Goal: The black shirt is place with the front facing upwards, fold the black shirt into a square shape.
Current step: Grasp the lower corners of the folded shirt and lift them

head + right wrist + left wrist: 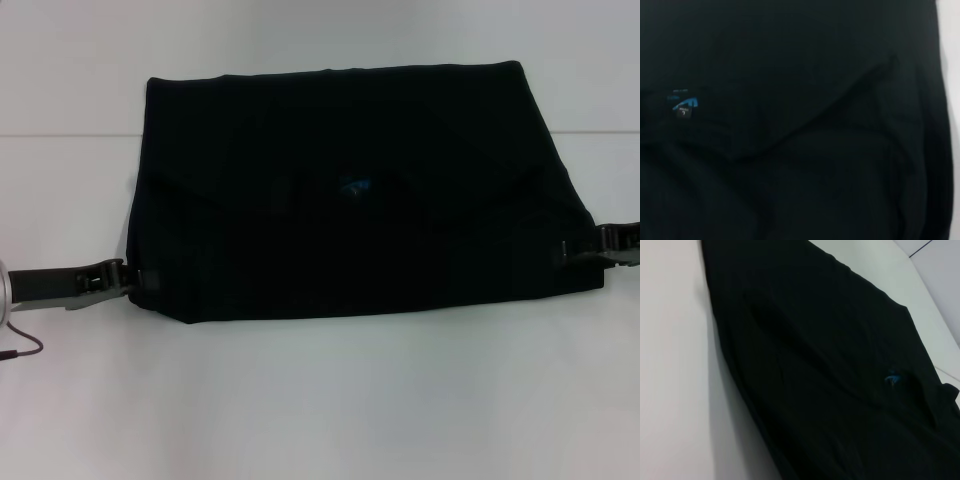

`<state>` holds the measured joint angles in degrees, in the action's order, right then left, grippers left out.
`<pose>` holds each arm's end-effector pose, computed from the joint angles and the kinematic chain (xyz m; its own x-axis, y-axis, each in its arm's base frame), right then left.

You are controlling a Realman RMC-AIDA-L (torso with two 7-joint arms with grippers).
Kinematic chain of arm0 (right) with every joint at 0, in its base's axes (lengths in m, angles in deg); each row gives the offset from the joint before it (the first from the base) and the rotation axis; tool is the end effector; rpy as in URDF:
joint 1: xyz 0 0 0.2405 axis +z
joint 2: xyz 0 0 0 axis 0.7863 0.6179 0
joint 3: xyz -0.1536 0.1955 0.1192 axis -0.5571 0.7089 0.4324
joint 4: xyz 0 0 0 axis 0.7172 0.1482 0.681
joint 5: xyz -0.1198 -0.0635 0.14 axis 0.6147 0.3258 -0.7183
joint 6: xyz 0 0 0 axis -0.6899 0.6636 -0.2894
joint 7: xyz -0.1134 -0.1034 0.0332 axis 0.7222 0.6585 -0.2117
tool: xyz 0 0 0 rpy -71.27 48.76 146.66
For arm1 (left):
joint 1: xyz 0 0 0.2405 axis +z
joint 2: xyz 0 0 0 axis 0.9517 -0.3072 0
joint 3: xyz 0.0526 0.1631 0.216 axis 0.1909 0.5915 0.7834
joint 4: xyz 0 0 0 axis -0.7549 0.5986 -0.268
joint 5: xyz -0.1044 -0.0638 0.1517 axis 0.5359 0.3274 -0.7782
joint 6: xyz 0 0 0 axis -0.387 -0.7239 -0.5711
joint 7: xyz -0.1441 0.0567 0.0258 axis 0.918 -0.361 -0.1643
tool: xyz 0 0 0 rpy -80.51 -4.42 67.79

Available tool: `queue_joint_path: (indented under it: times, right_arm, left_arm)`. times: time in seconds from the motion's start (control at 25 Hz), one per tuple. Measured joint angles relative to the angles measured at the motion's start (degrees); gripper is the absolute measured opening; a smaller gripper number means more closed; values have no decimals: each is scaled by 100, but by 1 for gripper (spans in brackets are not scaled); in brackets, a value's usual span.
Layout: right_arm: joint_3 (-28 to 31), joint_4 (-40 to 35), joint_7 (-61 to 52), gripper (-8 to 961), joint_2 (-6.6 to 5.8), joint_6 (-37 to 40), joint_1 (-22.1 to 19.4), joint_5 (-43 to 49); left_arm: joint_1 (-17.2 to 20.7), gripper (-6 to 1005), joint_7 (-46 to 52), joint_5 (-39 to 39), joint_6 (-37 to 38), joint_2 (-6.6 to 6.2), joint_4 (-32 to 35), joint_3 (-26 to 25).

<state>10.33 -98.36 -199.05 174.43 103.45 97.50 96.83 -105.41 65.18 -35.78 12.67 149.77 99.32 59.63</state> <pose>0.3066 0.4247 0.0324 0.3035 -0.9009 -0.3104 -0.9055 -0.1713 -0.3881 -0.3340 0.3648 0.0113 0.1709 0.8480 0.5016 0.9832 -0.1798 -0.0310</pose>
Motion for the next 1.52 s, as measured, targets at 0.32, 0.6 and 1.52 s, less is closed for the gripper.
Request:
queue_joint_path:
  times: [0.32, 0.6, 1.52]
  right_arm:
    - [-419, 19, -74, 615, 33, -114, 3, 14]
    - [-435, 19, -70, 461, 38, -156, -27, 20]
    - [-413, -633, 1925, 72, -146, 3047, -996, 41]
  left_arm:
    - [-2, -2, 0, 15, 12, -4, 0, -9]
    - [-26, -2, -11, 15, 13, -9, -16, -7]
    - [223, -3, 207, -894, 3285, -351, 34, -42]
